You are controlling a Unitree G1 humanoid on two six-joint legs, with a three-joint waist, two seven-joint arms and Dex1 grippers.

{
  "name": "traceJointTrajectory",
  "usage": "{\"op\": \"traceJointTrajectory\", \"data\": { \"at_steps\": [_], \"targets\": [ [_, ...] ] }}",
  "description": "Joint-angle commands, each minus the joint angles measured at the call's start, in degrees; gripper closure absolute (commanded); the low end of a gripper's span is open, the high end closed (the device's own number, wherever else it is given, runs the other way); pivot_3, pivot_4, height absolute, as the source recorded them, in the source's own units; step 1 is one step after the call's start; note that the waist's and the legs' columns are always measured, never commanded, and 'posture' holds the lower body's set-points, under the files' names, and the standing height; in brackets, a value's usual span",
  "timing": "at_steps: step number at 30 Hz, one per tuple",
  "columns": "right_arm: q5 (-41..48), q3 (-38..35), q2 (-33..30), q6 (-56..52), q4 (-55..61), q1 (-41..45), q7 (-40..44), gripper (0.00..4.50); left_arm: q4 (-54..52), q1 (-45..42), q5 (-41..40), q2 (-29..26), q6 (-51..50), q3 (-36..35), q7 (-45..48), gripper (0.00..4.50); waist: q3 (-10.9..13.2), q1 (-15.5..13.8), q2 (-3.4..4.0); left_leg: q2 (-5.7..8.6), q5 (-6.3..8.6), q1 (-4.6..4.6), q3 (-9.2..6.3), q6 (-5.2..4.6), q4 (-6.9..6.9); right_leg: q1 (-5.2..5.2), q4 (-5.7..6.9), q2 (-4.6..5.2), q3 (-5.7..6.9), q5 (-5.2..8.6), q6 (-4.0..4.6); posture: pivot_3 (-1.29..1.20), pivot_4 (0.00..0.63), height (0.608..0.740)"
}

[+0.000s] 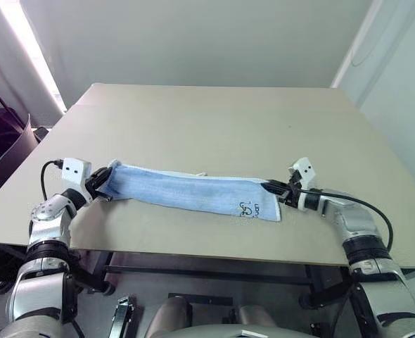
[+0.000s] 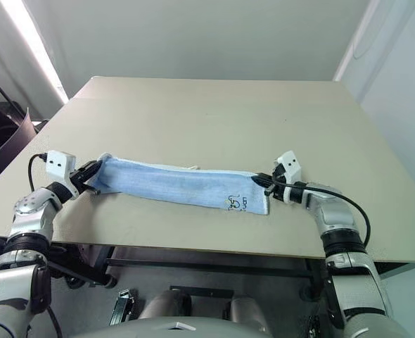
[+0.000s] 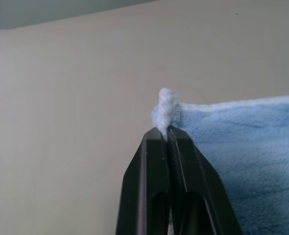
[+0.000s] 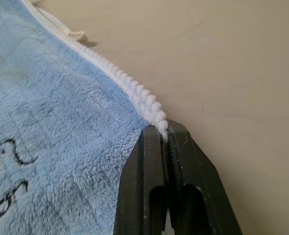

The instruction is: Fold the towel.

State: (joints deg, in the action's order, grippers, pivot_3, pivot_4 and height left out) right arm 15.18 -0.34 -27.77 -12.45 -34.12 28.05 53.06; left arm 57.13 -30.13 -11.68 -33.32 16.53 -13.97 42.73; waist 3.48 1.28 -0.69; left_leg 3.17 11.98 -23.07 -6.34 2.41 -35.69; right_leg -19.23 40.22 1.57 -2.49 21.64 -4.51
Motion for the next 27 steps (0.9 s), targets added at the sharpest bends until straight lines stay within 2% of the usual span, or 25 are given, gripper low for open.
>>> {"op": "traceJointTrajectory", "data": {
  "at_steps": [1, 2, 4, 9, 10, 13, 18, 22, 27],
  "targets": [
    [-0.70, -0.96, 1.59, 3.03, -2.41, 2.92, -1.10, 3.48, 1.42, -1.96, -0.51, 0.02, 2.17, -1.19, -0.58, 4.50, 0.00, -0.04, 0.00, 0.00, 0.00, 0.00, 0.00, 0.00, -0.01, 0.00, 0.00, 0.00, 0.00, 0.00, 0.00, 0.00, 0.000, 0.740],
    [-0.66, -1.14, 2.02, 3.49, -2.94, 3.25, -1.08, 3.10, 1.52, -2.09, -1.20, 0.16, 1.99, -1.58, 0.14, 4.00, 0.00, -0.07, 0.00, 0.00, 0.00, 0.00, -0.01, 0.00, -0.01, -0.01, 0.02, 0.00, 0.00, 0.00, 0.00, 0.00, 0.000, 0.740],
    [-0.57, -1.40, 2.46, 3.74, -3.22, 3.60, -0.97, 2.40, 0.21, -1.48, -1.91, 0.31, 1.74, -1.72, 1.51, 3.48, 0.00, -0.07, 0.00, 0.00, 0.00, 0.00, -0.01, 0.00, -0.04, -0.02, 0.06, -0.01, 0.00, 0.00, 0.01, 0.00, 0.000, 0.740],
    [1.88, -4.13, 1.32, -0.13, 1.05, 3.36, -2.02, 0.52, -4.97, 0.45, -4.30, 0.13, 0.66, -4.19, -0.92, 1.61, 0.00, -0.13, 0.00, 0.00, 0.00, -0.01, -0.02, 0.00, -0.08, -0.02, 0.06, 0.00, 0.00, -0.01, 0.01, 0.00, 0.000, 0.740],
    [2.91, -5.18, 0.87, -2.86, 1.95, 3.67, -2.82, 0.14, -7.14, 0.96, -5.28, 0.41, -0.11, -4.83, -1.14, 1.61, 0.00, -0.13, 0.00, 0.00, 0.00, -0.01, -0.03, 0.00, -0.10, -0.02, 0.08, 0.00, 0.00, -0.01, 0.01, 0.00, 0.000, 0.740],
    [7.21, -7.79, -1.63, -16.08, 5.70, 4.15, -2.98, 0.07, -16.44, 3.82, -7.45, 1.71, -2.75, -6.07, -3.50, 1.61, 0.00, -0.19, 0.01, 0.00, 0.00, -0.04, -0.03, 0.00, -0.11, -0.03, 0.09, 0.02, -0.01, -0.01, 0.01, 0.00, 0.000, 0.740],
    [14.22, -8.20, -7.43, -37.12, 10.89, 3.19, 2.19, 0.07, -35.28, 13.85, -13.25, 1.52, -13.81, -5.44, 0.49, 1.61, -0.06, -0.01, 0.09, -0.01, 0.01, -0.09, -0.02, 0.00, -0.06, -0.06, 0.08, 0.03, -0.03, 0.00, 0.02, 0.00, 0.000, 0.740],
    [17.03, -7.67, -11.12, -45.26, 15.74, 1.18, 4.73, 0.07, -48.40, 23.52, -17.45, -2.07, -24.03, -5.05, 5.78, 1.61, -0.07, 0.16, 0.12, -0.04, 0.00, -0.16, 0.00, 0.00, 0.03, -0.04, 0.07, 0.02, -0.06, 0.01, 0.06, 0.00, 0.000, 0.740],
    [21.20, -8.01, -13.39, -53.89, 17.84, -0.09, 7.06, 0.07, -58.02, 32.04, -18.44, -7.47, -33.32, -4.79, 9.01, 1.61, -0.08, -0.14, 0.24, -0.04, 0.01, -0.14, 0.00, 0.01, 0.00, -0.12, -0.02, 0.04, -0.06, 0.02, 0.09, 0.00, 0.000, 0.740]
  ]
}}
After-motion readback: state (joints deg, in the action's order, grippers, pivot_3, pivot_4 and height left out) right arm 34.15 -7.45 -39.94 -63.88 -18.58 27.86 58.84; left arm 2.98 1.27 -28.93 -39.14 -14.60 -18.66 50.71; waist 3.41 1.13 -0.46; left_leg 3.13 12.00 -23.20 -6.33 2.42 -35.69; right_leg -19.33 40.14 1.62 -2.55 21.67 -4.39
